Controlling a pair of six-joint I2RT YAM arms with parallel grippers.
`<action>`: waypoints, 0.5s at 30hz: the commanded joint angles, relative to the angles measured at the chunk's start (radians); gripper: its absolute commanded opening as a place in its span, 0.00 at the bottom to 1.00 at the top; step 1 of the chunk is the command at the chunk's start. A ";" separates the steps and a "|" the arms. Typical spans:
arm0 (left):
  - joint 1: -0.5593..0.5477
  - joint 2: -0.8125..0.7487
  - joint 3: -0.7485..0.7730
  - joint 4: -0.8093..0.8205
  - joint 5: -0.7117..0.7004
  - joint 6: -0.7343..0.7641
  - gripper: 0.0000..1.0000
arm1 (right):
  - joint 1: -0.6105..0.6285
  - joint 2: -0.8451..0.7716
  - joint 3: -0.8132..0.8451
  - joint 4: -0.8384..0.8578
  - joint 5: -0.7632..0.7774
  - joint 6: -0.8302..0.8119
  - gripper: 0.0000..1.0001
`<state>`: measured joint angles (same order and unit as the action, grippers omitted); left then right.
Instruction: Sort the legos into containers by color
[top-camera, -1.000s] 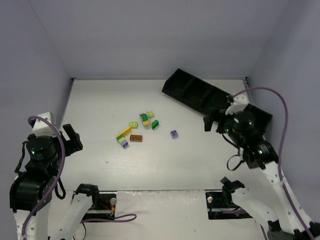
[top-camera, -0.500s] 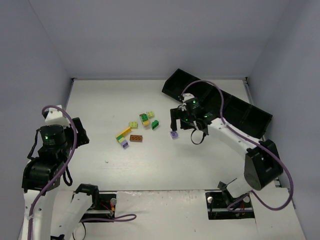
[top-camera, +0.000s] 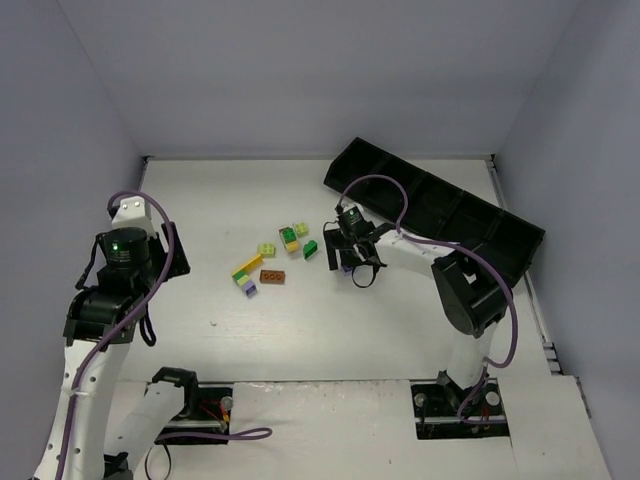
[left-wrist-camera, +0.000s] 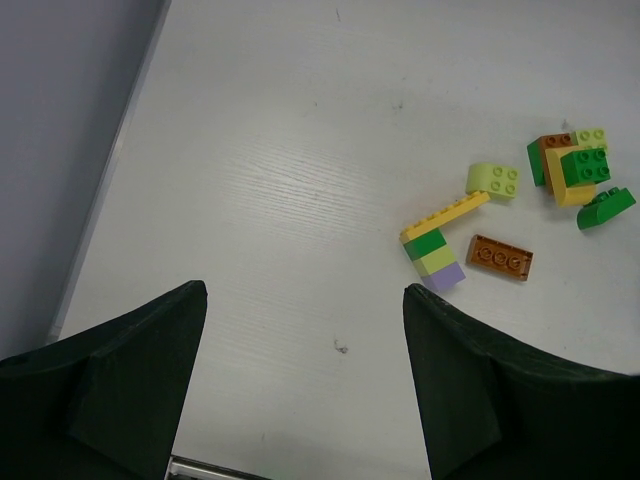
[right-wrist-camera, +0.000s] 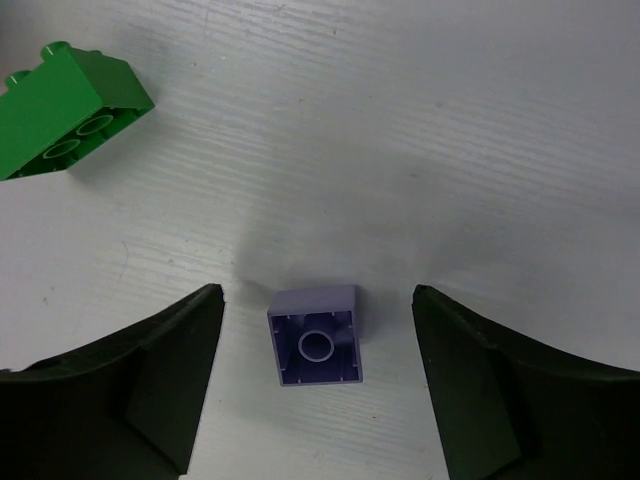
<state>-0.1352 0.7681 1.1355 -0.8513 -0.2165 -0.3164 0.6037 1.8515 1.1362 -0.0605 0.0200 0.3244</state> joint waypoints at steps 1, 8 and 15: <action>-0.004 0.019 0.020 0.075 0.014 0.011 0.73 | 0.004 -0.023 0.030 0.037 0.057 0.031 0.72; -0.007 0.028 0.000 0.084 0.034 0.014 0.73 | 0.008 -0.073 -0.047 0.034 0.101 0.057 0.08; -0.027 0.022 -0.003 0.086 0.034 0.030 0.73 | -0.089 -0.221 -0.105 0.005 0.199 0.137 0.00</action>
<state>-0.1524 0.7853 1.1210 -0.8242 -0.1844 -0.3065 0.5797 1.7535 1.0351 -0.0498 0.1230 0.4042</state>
